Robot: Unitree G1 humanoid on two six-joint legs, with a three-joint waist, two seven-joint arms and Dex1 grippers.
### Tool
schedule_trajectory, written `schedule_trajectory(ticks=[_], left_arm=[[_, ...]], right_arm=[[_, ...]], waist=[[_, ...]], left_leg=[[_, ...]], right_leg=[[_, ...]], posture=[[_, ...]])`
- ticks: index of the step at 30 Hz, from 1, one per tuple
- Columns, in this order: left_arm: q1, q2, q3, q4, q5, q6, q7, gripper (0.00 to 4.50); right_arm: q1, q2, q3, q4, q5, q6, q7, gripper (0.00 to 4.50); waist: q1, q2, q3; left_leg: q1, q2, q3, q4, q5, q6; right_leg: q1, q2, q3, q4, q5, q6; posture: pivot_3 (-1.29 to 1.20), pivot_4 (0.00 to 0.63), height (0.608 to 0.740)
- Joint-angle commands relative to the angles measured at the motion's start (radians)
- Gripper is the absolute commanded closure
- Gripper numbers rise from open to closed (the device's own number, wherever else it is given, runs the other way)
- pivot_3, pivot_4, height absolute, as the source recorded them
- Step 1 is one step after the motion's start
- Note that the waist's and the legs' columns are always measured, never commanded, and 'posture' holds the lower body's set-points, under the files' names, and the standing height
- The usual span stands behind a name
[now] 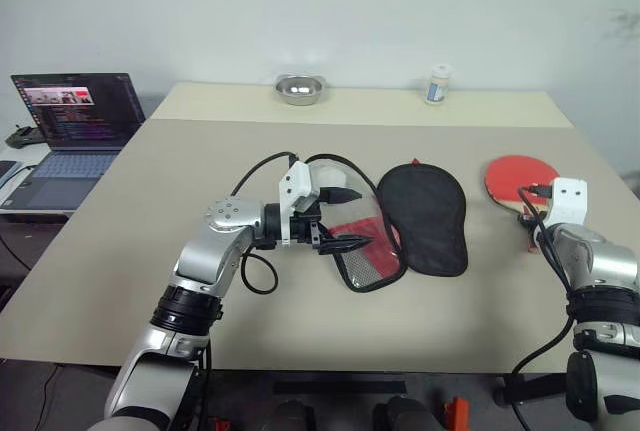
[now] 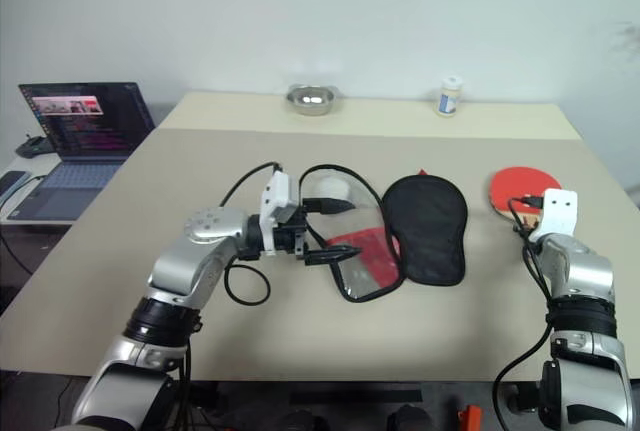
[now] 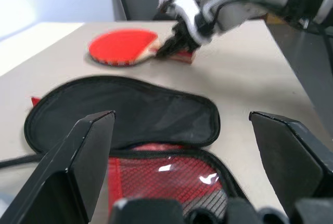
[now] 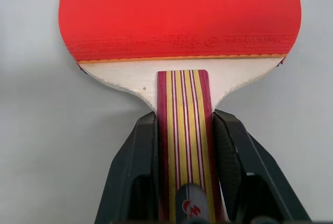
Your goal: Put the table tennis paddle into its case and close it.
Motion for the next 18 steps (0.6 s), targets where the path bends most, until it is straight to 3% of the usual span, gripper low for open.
schedule_trajectory(ticks=[1, 6, 11, 18], left_arm=[[-0.002, 0.012, 0.018, -0.033, -0.003, -0.015, 0.003, 0.00], [-0.002, 0.014, 0.015, -0.027, -0.003, -0.019, 0.000, 0.00], [-0.009, 0.018, 0.013, -0.018, -0.004, -0.023, -0.015, 0.00], [-0.021, 0.026, 0.011, 0.002, 0.007, -0.031, -0.022, 0.00]], right_arm=[[-0.009, 0.004, -0.045, -0.338, 0.074, 0.162, -0.009, 3.40], [0.039, 0.224, -0.050, -0.711, 0.171, 0.460, -0.096, 3.40], [0.059, 0.444, -0.001, -0.845, 0.156, 0.575, -0.172, 3.40], [0.079, 0.476, 0.097, -0.775, 0.095, 0.494, -0.174, 3.40]], waist=[[-0.005, 0.001, 0.000], [-0.013, 0.000, 0.000], [-0.015, 0.000, 0.000], [-0.015, 0.000, 0.000]], left_leg=[[0.000, 0.000, 0.000, 0.000, 0.000, 0.000], [0.003, 0.004, -0.002, -0.006, 0.000, -0.001], [0.004, 0.003, -0.002, -0.010, 0.004, -0.006], [0.003, -0.001, -0.002, -0.009, 0.004, -0.006]], right_leg=[[-0.001, 0.000, 0.000, 0.001, 0.000, 0.000], [-0.001, 0.001, -0.002, 0.001, -0.001, 0.000], [-0.003, 0.001, -0.003, 0.005, -0.002, 0.001], [-0.003, 0.001, -0.002, 0.003, -0.002, 0.001]], posture=[[0.00, 0.150, 0.740], [0.00, 0.150, 0.740], [0.00, 0.150, 0.740], [0.00, 0.150, 0.740]])
